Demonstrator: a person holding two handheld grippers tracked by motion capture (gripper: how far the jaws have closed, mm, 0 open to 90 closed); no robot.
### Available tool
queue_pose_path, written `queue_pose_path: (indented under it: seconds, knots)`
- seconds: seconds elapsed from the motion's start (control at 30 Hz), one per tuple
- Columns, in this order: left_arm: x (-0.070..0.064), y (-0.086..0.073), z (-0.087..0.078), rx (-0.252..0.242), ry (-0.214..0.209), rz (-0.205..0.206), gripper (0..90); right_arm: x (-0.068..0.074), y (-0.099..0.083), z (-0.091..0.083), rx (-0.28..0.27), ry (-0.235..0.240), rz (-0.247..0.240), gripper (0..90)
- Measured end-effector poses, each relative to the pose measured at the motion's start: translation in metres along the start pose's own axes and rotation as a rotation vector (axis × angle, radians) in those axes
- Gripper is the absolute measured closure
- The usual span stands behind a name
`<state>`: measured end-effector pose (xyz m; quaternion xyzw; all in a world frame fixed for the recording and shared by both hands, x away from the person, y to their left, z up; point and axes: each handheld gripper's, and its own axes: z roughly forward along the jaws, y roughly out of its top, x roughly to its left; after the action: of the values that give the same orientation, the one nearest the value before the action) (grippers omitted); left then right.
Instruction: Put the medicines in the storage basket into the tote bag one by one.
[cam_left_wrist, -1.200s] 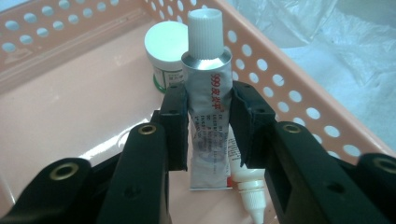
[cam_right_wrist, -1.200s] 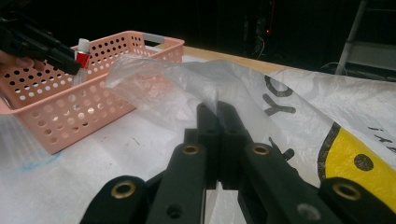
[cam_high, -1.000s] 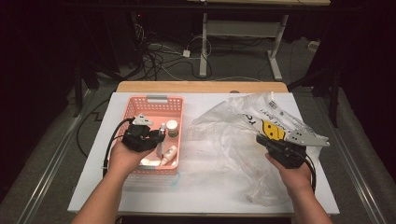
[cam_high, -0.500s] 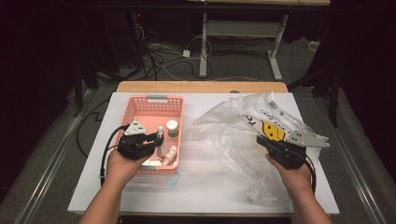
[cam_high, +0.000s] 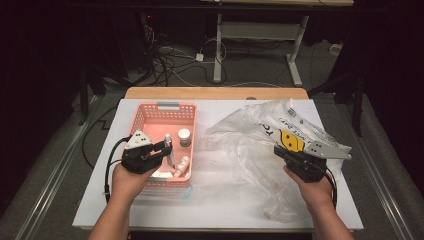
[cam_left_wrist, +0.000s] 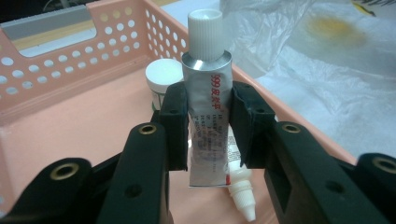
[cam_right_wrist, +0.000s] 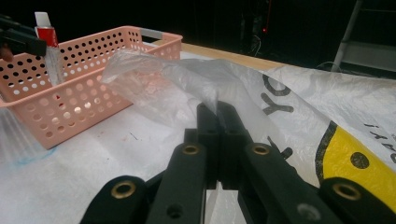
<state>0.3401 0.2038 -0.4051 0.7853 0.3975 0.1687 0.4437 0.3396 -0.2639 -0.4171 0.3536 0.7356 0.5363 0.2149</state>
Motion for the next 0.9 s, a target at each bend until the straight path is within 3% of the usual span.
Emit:
queue_pose_path:
  seconds: [0.37,0.63,0.9]
  knots:
    - [-0.009,0.010,-0.010,-0.059,-0.020,0.014,67.1,0.003,0.000,0.000,0.006,0.006,-0.010,90.0]
    - [-0.024,0.021,-0.019,-0.108,-0.036,0.049,67.1,0.004,0.002,-0.001,0.001,0.010,-0.019,90.0]
    - [-0.037,0.026,-0.019,-0.150,-0.092,0.052,67.1,0.003,0.003,-0.002,-0.001,0.010,-0.019,90.0]
